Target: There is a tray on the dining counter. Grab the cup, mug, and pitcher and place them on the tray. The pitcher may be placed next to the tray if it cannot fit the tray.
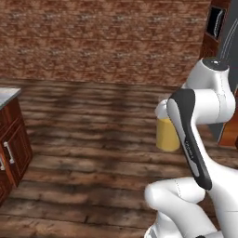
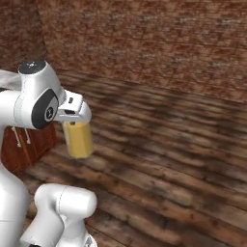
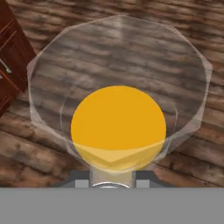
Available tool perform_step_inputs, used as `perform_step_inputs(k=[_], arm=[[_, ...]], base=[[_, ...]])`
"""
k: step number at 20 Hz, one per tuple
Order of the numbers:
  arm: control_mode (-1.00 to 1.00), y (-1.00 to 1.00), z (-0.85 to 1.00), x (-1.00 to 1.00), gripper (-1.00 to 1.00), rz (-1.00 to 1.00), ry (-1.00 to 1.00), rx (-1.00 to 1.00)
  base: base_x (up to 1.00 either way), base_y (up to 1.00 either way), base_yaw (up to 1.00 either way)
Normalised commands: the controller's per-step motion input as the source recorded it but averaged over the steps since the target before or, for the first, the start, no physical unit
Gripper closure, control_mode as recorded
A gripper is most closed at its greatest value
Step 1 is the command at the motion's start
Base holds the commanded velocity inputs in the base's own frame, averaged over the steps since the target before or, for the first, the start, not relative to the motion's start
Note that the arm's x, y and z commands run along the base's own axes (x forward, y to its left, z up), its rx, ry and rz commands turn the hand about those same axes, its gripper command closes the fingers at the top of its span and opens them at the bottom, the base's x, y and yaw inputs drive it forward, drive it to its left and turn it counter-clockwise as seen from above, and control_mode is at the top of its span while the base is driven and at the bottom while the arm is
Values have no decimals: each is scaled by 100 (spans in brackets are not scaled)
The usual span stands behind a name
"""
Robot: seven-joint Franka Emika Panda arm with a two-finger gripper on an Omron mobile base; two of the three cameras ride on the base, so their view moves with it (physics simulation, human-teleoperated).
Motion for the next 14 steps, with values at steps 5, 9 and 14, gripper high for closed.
perform_step_inputs(k=[5,9,14], arm=[[100,0,0,0,100,0,0,0],[100,0,0,0,100,0,0,0],[100,0,0,0,100,0,0,0]], base=[[100,-17,0],[100,-15,0],[100,-24,1]])
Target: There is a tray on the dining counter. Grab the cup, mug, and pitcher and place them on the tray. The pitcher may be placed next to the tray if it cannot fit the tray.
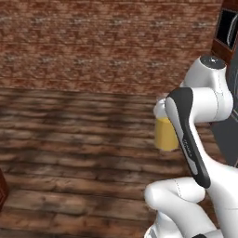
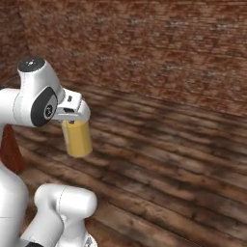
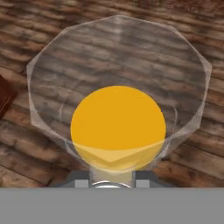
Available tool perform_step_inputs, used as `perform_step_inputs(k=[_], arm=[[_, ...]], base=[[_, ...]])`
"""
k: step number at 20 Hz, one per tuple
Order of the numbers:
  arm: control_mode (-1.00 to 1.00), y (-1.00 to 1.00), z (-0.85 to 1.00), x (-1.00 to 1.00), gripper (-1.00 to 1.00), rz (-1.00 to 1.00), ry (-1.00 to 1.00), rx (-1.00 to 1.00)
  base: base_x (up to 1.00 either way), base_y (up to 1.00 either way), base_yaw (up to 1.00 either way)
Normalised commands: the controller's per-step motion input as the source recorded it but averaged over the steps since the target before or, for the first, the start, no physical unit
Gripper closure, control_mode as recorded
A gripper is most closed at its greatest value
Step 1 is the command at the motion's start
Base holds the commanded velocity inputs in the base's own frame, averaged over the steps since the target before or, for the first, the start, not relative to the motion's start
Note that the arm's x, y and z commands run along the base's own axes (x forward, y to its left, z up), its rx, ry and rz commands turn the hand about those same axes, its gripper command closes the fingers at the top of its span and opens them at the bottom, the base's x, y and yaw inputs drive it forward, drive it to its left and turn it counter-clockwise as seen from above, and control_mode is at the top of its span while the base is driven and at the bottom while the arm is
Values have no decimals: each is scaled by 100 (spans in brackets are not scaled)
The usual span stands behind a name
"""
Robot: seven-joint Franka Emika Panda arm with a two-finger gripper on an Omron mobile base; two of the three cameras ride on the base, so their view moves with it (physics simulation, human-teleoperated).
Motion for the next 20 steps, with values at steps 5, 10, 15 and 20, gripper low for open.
perform_step_inputs(k=[5,10,15,20], arm=[[100,0,0,0,100,0,0,0],[100,0,0,0,100,0,0,0],[100,0,0,0,100,0,0,0],[100,0,0,0,100,0,0,0]], base=[[100,-27,1],[100,-16,6],[100,-24,43],[100,-27,72]])
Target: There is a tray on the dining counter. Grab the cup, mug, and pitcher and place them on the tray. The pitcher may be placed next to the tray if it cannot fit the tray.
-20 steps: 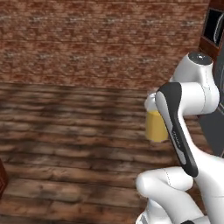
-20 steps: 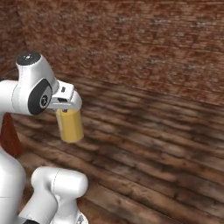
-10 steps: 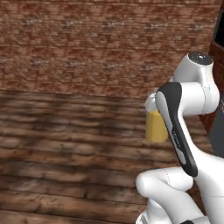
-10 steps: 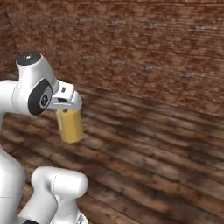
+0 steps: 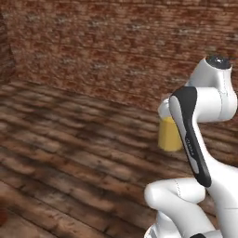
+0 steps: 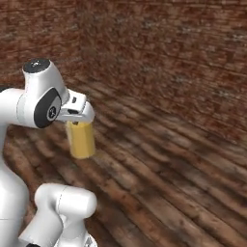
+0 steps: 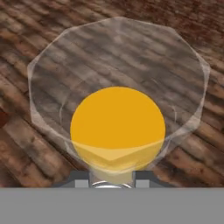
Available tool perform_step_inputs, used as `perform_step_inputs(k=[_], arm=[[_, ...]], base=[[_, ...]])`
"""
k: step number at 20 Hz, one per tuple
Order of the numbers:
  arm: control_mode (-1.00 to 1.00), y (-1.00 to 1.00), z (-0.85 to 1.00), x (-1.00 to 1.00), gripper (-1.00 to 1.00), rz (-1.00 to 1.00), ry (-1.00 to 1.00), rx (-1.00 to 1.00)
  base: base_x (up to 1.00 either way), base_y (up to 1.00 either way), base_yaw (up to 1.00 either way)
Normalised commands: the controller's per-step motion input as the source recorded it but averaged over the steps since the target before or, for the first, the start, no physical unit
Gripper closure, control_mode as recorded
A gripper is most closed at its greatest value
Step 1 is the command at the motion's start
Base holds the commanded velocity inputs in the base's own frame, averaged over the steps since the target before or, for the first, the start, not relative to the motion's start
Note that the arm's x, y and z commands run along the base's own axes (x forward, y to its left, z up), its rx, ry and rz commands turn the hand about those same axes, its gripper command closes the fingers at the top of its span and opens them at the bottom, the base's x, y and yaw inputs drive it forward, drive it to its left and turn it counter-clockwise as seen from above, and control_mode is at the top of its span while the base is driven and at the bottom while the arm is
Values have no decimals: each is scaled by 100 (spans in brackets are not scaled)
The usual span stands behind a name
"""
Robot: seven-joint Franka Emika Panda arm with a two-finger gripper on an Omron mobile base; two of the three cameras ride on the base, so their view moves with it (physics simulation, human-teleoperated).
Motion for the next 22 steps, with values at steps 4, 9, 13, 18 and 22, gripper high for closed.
perform_step_inputs(k=[4,9,13,18,22], arm=[[100,0,0,0,100,0,0,0],[100,0,0,0,100,0,0,0],[100,0,0,0,100,0,0,0],[100,0,0,0,100,0,0,0],[100,0,0,0,100,0,0,0]], base=[[100,-24,86],[100,-27,87],[100,-37,82],[100,-42,81],[100,-45,81]])
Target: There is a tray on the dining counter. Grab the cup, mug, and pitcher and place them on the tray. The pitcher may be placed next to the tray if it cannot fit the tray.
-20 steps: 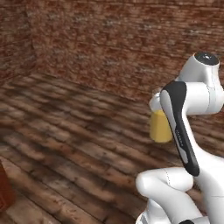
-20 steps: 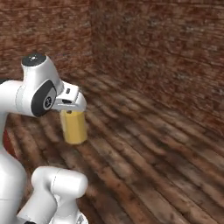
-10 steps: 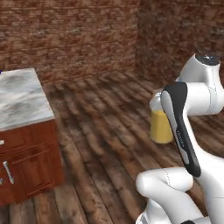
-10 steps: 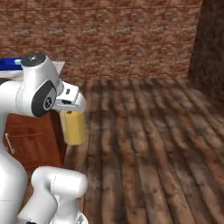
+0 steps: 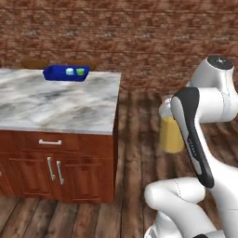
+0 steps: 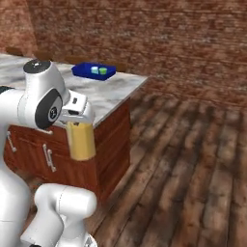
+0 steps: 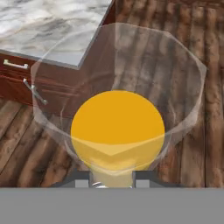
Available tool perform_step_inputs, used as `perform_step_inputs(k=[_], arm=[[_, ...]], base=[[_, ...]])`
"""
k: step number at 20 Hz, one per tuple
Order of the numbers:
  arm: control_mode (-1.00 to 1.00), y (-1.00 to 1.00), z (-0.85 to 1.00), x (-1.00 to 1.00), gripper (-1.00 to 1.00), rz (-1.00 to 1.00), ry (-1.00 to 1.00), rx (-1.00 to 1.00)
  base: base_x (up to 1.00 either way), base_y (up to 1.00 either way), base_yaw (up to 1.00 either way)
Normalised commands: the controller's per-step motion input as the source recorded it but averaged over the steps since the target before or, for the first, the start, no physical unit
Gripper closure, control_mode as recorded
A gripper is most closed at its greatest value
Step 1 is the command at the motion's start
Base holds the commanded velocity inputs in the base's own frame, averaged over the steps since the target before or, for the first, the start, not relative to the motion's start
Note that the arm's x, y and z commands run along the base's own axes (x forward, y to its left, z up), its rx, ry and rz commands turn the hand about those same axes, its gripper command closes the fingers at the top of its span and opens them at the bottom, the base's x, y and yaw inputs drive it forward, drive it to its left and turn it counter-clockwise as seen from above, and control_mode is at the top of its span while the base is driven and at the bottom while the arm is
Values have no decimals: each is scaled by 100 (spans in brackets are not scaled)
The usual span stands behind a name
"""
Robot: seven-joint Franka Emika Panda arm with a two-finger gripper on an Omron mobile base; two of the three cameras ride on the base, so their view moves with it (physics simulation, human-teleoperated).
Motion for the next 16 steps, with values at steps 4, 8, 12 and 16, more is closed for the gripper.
perform_step_inputs(k=[4,8,12,16], arm=[[100,0,0,0,100,0,0,0],[100,0,0,0,100,0,0,0],[100,0,0,0,100,0,0,0],[100,0,0,0,100,0,0,0]], base=[[99,-90,64],[64,-100,48],[6,-100,26],[-4,-100,10]])
